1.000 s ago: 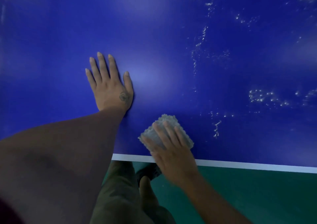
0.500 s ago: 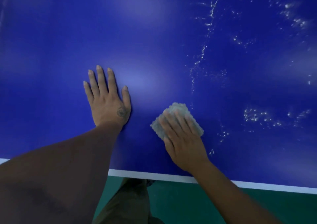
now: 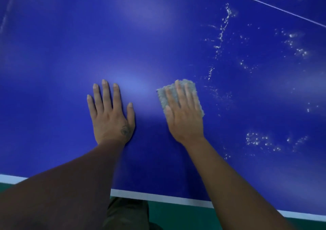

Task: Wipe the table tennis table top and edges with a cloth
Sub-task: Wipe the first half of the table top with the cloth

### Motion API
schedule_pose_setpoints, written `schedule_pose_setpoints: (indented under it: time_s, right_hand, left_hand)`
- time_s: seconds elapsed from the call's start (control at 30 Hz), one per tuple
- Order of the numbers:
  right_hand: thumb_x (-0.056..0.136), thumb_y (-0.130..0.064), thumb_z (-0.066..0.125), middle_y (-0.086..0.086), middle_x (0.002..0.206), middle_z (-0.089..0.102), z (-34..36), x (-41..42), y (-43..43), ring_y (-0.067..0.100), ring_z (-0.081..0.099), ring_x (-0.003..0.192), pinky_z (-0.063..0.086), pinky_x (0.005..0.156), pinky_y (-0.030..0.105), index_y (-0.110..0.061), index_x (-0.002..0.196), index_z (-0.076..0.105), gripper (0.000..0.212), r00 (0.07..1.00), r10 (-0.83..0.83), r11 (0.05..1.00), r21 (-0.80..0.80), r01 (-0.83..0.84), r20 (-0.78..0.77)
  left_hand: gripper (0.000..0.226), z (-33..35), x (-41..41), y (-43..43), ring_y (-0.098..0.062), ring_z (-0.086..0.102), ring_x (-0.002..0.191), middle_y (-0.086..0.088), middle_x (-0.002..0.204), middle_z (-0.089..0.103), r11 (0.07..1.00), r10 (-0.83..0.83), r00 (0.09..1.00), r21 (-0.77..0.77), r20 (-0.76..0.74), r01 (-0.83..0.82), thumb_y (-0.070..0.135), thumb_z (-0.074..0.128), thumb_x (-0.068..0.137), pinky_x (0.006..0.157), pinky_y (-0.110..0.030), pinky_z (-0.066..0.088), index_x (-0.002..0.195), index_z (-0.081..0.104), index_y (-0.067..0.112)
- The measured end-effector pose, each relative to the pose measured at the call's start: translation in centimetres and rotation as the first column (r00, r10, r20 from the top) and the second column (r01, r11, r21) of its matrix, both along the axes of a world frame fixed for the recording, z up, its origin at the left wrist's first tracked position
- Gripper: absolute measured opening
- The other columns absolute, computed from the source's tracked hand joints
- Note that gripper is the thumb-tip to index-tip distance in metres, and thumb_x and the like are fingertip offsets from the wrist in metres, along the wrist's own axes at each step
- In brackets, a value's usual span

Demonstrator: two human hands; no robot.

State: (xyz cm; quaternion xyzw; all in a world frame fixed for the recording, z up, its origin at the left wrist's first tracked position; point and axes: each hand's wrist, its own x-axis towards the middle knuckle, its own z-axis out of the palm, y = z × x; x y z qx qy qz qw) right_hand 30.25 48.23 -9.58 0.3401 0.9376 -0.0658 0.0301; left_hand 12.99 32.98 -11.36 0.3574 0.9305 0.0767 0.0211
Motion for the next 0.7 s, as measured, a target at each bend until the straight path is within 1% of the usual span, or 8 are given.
schedule_pose_setpoints:
  time_s: [0.13, 0.2, 0.27, 0.33, 0.4, 0.53, 0.6, 0.7]
  right_hand:
    - [0.116, -0.040, 0.021, 0.016, 0.179, 0.006, 0.7, 1.7, 4.5, 0.038, 0.000, 0.166, 0.007, 0.133, 0.058, -0.019, 0.173, 0.013, 0.061, 0.941, -0.327, 0.945, 0.035, 0.325, 0.081]
    - [0.115, -0.042, 0.014, 0.019, 0.179, 0.002, 1.2, 0.2, 4.5, 0.040, -0.003, 0.166, 0.003, 0.133, 0.057, -0.017, 0.173, 0.008, 0.063, 0.908, -0.404, 0.915, 0.055, 0.401, 0.107]
    - [0.115, -0.040, 0.013, 0.018, 0.179, -0.001, 1.3, -2.6, 2.8, 0.038, -0.005, 0.166, -0.001, 0.133, 0.055, -0.017, 0.173, 0.005, 0.062, 0.940, -0.328, 0.944, 0.048, 0.325, 0.094]
    - [0.115, -0.038, 0.015, 0.015, 0.180, -0.004, 0.9, -5.2, 1.0, 0.034, -0.007, 0.166, -0.001, 0.134, 0.053, -0.018, 0.173, 0.001, 0.062, 0.976, -0.204, 0.979, 0.020, 0.203, 0.082]
    - [0.115, -0.040, 0.019, 0.011, 0.180, -0.003, 0.8, -6.1, 1.2, 0.029, -0.007, 0.167, 0.000, 0.135, 0.049, -0.020, 0.172, 0.002, 0.063, 0.986, -0.152, 0.988, -0.030, 0.154, 0.067]
    - [0.113, -0.053, 0.019, 0.005, 0.181, -0.001, 0.9, -3.0, 6.0, 0.026, -0.006, 0.167, -0.004, 0.135, 0.049, -0.029, 0.173, 0.005, 0.066, 0.962, -0.250, 0.967, -0.022, 0.254, 0.114]
    - [0.112, -0.056, 0.016, 0.006, 0.181, -0.003, 1.2, -0.8, 8.1, 0.028, -0.008, 0.167, -0.003, 0.134, 0.053, -0.028, 0.172, 0.002, 0.068, 0.927, -0.337, 0.940, 0.009, 0.341, 0.164]
    - [0.111, -0.056, 0.011, 0.009, 0.180, -0.008, 1.6, -0.1, 8.6, 0.030, -0.012, 0.166, -0.003, 0.134, 0.054, -0.024, 0.172, -0.003, 0.070, 0.911, -0.360, 0.931, 0.021, 0.363, 0.204]
  left_hand:
    - [0.075, 0.3, 0.1, 0.0, -0.036, 0.002, 0.167, -0.013, 0.180, 0.008, 1.000, -0.003, 1.000, -0.005, 0.015, 0.003, 0.053, 0.028, 0.110, 0.134, -0.057, 0.003, 0.171, 0.019, 0.011]
    - [0.075, 0.5, 0.1, 0.0, -0.035, 0.001, 0.167, -0.012, 0.181, 0.007, 1.000, 0.003, 1.000, -0.018, 0.030, -0.002, 0.053, 0.027, 0.110, 0.134, -0.057, 0.002, 0.172, 0.019, 0.011]
    - [0.075, 0.6, 0.1, 0.0, -0.035, 0.000, 0.167, -0.012, 0.181, 0.007, 1.000, 0.008, 0.999, -0.016, 0.048, -0.007, 0.054, 0.027, 0.109, 0.134, -0.058, 0.003, 0.172, 0.019, 0.011]
    - [0.075, 0.6, 0.1, 0.0, -0.035, 0.001, 0.167, -0.012, 0.181, 0.008, 1.000, 0.013, 0.998, -0.001, 0.058, -0.012, 0.053, 0.027, 0.110, 0.134, -0.059, 0.004, 0.171, 0.021, 0.011]
    - [0.075, 0.7, 0.1, 0.0, -0.034, 0.000, 0.167, -0.011, 0.181, 0.007, 1.000, 0.015, 0.997, 0.006, 0.070, -0.015, 0.053, 0.028, 0.110, 0.134, -0.059, 0.005, 0.171, 0.021, 0.011]
    - [0.076, 0.7, 0.0, 0.0, -0.034, 0.000, 0.167, -0.011, 0.181, 0.007, 1.000, 0.012, 0.997, -0.001, 0.073, -0.012, 0.054, 0.027, 0.109, 0.134, -0.059, 0.005, 0.171, 0.021, 0.011]
    - [0.076, 0.5, 0.0, 0.0, -0.034, -0.001, 0.167, -0.011, 0.181, 0.007, 1.000, 0.011, 0.997, -0.003, 0.070, -0.011, 0.054, 0.026, 0.109, 0.134, -0.058, 0.004, 0.171, 0.020, 0.011]
    - [0.076, 0.2, 0.0, 0.0, -0.033, -0.001, 0.167, -0.011, 0.181, 0.007, 1.000, 0.006, 0.998, 0.007, 0.058, -0.006, 0.055, 0.027, 0.109, 0.134, -0.057, 0.002, 0.171, 0.020, 0.011]
